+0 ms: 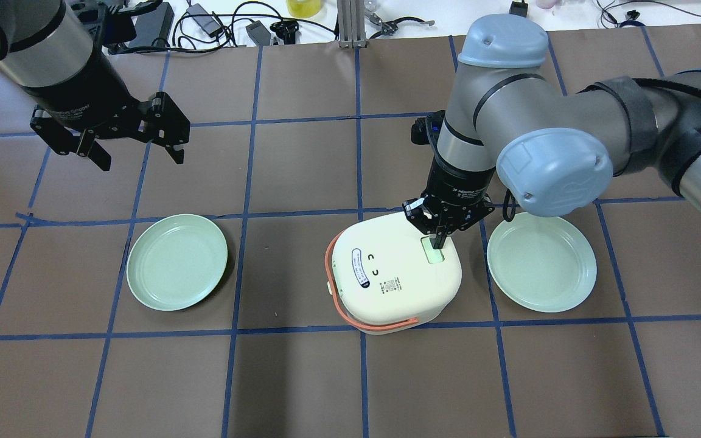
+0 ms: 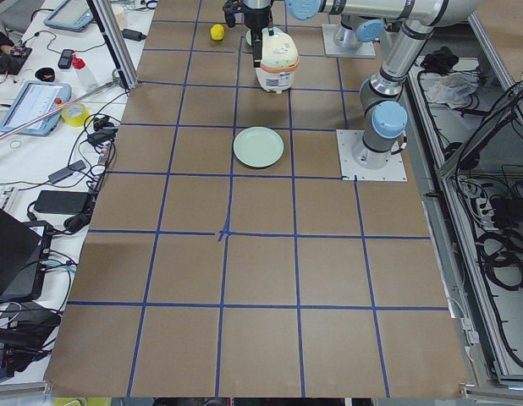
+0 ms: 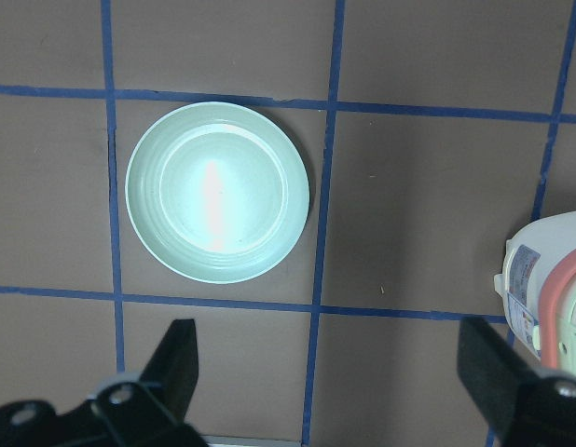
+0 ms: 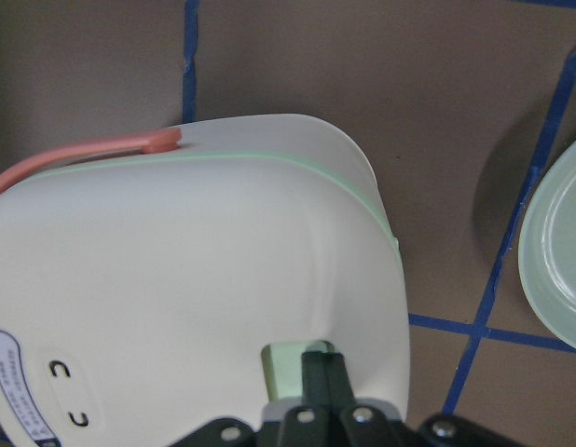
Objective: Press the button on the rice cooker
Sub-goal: 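Press the green lid button with the right gripper fingertips, then lift the right gripper away as the rice cooker lid pops open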
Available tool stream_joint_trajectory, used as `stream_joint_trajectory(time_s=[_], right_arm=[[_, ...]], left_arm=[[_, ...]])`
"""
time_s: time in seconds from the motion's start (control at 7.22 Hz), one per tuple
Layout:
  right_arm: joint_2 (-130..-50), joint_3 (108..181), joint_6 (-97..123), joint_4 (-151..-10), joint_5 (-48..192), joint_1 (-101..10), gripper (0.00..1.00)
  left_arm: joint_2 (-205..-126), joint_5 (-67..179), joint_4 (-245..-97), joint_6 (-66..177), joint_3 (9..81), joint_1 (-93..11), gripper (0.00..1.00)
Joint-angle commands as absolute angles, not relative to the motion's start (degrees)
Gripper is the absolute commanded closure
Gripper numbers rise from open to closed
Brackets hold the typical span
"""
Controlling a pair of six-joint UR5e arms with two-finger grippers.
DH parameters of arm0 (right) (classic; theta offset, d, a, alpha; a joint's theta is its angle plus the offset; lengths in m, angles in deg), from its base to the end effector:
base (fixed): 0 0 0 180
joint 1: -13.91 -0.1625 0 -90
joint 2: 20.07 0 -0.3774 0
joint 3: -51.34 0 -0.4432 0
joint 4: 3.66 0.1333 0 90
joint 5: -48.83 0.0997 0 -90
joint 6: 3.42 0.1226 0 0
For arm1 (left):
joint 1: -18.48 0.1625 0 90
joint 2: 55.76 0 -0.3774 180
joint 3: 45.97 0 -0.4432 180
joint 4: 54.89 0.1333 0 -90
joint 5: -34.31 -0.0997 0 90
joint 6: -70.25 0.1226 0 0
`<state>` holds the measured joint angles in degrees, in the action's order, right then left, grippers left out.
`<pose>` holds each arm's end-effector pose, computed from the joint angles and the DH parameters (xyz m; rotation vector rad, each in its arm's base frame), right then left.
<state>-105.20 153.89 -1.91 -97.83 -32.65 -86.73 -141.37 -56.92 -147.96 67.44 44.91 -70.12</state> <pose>0.2456 -0.4872 0.2650 -0.2126 2.9889 0.3697 -0.1181 -0.5172 0.4441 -0.1147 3.1181 -0.0124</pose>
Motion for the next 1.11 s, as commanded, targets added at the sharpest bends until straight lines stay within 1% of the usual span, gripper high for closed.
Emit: stream_joint_trajectory(time_s=[0.0,0.14,0.42,0.55,0.69,0.83,0.97], right_arm=[[-106.02,152.08,-0.36,-97.53,-32.38,-86.73,1.00],[-106.11,148.93,0.09,-95.26,-31.42,-86.73,1.00],[-106.12,139.55,0.18,-86.15,-31.50,-86.64,1.00],[-106.03,134.28,0.35,-82.36,-31.50,-86.55,0.96],[-106.03,130.57,1.57,-81.27,-32.19,-86.55,0.89],[-106.03,128.97,2.37,-81.35,-32.64,-86.29,0.80],[-105.94,128.86,2.46,-82.83,-35.95,-85.77,0.38]], left_arm=[[-141.37,-56.92,-147.96,67.44,44.91,-70.12,0.00],[-141.37,-56.92,-147.96,67.44,44.91,-70.12,0.00],[-141.37,-56.92,-147.96,67.44,44.91,-70.12,0.00],[-141.37,-56.92,-147.96,67.44,44.91,-70.12,0.00],[-141.37,-56.92,-147.96,67.44,44.91,-70.12,0.00],[-141.37,-56.92,-147.96,67.44,44.91,-70.12,0.00],[-141.37,-56.92,-147.96,67.44,44.91,-70.12,0.00]])
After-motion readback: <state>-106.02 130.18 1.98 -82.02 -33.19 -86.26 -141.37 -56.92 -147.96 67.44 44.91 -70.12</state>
